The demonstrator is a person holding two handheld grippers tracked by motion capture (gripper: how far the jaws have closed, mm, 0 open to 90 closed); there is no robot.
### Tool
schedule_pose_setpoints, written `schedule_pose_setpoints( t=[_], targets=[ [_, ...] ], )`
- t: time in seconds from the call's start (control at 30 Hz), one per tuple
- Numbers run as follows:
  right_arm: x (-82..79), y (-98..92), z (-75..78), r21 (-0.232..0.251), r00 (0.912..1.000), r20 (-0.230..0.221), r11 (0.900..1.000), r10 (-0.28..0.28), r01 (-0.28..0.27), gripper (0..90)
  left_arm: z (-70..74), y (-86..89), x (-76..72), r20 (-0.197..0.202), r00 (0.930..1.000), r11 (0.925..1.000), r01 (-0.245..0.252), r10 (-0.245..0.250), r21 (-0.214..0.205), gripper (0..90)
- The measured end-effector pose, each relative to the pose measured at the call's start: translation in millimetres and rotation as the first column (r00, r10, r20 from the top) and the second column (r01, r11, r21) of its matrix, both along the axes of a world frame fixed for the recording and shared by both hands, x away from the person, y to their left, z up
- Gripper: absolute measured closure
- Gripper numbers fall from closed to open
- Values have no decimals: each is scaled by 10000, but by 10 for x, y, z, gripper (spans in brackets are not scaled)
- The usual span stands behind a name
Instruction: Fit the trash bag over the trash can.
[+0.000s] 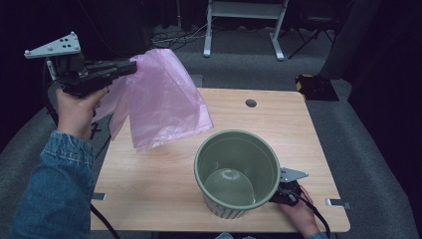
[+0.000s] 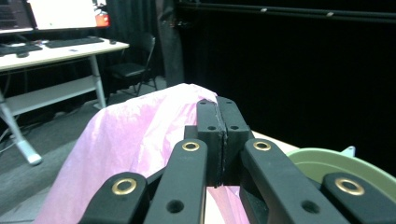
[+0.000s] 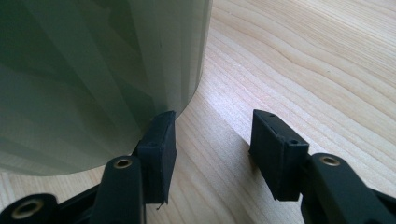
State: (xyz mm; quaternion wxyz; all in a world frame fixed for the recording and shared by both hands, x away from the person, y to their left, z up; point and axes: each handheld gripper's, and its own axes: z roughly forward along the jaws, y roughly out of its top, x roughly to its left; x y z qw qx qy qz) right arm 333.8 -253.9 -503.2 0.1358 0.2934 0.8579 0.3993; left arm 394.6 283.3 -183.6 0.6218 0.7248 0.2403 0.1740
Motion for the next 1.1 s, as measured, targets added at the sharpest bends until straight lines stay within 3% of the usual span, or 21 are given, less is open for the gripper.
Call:
schedule_pose_setpoints(
  t=[0.1, 0.53, 0.83, 1.1],
  targets=[
    [-1, 1, 0, -9, 10000, -5, 10000, -17, 17, 500, 27, -17, -65, 138, 9995, 9991, 297, -293, -294, 893],
    [1, 1, 0, -13, 10000, 7, 10000, -47, 47, 488, 62, -271, -155, 59, 9934, 9932, 1143, -1142, -210, 892],
    [1, 1, -1, -18, 10000, 14, 10000, -68, 68, 484, 46, -614, -225, 203, 9826, 9827, 1845, -1848, 151, 891],
    [1, 1, -1, -14, 10000, 8, 10000, -72, 72, 483, -5, -848, -172, 87, 9730, 9729, 2303, -2305, 212, 891]
  ],
)
